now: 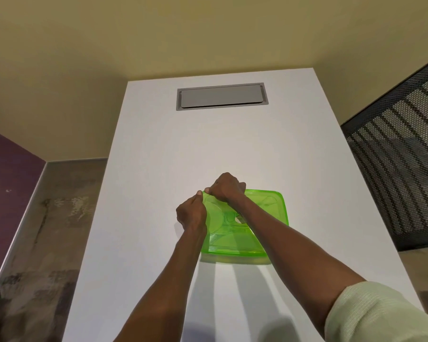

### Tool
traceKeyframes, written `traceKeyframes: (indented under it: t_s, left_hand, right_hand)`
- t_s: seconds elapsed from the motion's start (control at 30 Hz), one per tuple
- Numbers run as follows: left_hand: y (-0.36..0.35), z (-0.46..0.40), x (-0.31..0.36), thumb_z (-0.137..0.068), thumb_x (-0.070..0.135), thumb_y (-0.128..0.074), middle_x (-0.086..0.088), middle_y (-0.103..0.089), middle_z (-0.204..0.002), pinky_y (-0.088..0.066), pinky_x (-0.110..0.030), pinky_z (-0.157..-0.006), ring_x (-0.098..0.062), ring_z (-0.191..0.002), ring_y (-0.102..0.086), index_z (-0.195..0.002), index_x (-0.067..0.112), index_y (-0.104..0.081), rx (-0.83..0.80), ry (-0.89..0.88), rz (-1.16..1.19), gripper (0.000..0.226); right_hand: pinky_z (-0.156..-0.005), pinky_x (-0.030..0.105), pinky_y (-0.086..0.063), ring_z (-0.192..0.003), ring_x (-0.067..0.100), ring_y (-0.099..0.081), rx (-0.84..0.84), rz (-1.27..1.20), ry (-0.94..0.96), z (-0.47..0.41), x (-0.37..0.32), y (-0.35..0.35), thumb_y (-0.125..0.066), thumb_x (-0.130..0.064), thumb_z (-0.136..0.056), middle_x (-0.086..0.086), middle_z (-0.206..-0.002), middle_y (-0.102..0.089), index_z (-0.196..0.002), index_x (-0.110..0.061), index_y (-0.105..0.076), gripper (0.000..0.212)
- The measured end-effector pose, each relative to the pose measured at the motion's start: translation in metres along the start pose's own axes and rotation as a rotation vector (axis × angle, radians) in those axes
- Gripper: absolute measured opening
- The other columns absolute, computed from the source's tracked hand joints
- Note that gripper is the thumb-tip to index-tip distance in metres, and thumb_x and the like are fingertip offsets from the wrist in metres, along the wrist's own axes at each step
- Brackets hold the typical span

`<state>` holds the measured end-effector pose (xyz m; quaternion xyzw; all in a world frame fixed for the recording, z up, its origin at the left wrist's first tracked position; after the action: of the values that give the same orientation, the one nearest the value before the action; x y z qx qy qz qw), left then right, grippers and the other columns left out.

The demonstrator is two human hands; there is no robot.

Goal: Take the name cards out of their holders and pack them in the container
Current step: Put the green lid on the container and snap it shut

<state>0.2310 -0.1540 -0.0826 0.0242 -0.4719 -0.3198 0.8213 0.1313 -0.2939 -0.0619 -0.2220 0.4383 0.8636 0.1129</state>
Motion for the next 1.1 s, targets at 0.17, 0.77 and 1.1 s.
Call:
traceKeyframes:
  t_s: [0.17, 0.77, 1.1]
  left_hand:
    - [-0.001, -0.002, -0.002, -0.081, 0.039, -0.070, 0.008, -0.046, -0.047, -0.043, -0.027, -0.063, -0.020, -0.057, -0.044, -0.043, 0.015, -0.052, 0.016, -0.011, 0.000, 0.048]
    - [0.033, 0.015, -0.047, -0.072, 0.024, -0.084, -0.010, -0.071, -0.071, -0.052, -0.024, -0.049, -0.018, -0.052, -0.064, -0.083, 0.005, -0.074, -0.402, 0.219, 0.114, 0.024]
    - [0.058, 0.043, -0.071, -0.082, -0.003, -0.069, -0.014, -0.073, -0.081, -0.061, -0.026, -0.062, -0.020, -0.075, -0.069, -0.090, -0.002, -0.073, -0.456, 0.183, 0.152, 0.009]
  right_hand:
    - [-0.089, 0.039, -0.037, -0.099, 0.027, -0.063, 0.018, 0.027, 0.026, 0.001, 0.000, 0.000, -0.068, -0.050, -0.078, 0.002, -0.098, -0.072, -0.095, -0.013, -0.069, 0.041]
    - [-0.075, 0.038, -0.049, -0.091, 0.029, -0.057, 0.307, 0.044, 0.650, 0.130, 0.006, -0.011, -0.075, -0.031, -0.077, 0.011, -0.091, -0.062, -0.096, -0.008, -0.071, 0.030]
    - [-0.049, 0.034, -0.039, -0.066, 0.025, -0.053, 0.428, 0.632, 0.960, 0.204, -0.008, -0.063, -0.053, -0.002, -0.076, 0.006, -0.075, -0.057, -0.086, -0.010, -0.066, 0.018]
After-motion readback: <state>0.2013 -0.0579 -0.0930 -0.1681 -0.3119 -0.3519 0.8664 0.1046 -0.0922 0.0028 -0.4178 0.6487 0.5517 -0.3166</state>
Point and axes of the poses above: each hand's wrist, its own z-axis away from the middle knuckle, its own y-axis out of the back of the hand, x = y × z, the point moved 8 cm from there along -z, towards the middle knuckle
